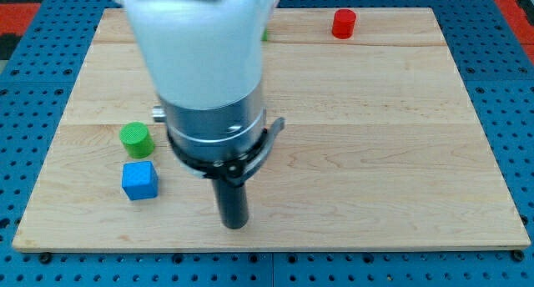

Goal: Push the red star into the blue triangle

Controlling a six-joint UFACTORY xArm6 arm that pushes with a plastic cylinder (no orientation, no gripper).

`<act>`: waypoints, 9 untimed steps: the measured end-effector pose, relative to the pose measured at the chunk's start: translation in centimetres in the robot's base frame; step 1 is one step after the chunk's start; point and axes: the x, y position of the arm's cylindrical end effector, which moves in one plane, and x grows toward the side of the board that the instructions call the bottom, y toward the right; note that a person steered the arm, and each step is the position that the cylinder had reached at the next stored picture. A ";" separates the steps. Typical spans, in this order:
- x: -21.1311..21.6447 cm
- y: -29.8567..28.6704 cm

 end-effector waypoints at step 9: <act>-11.3 0.6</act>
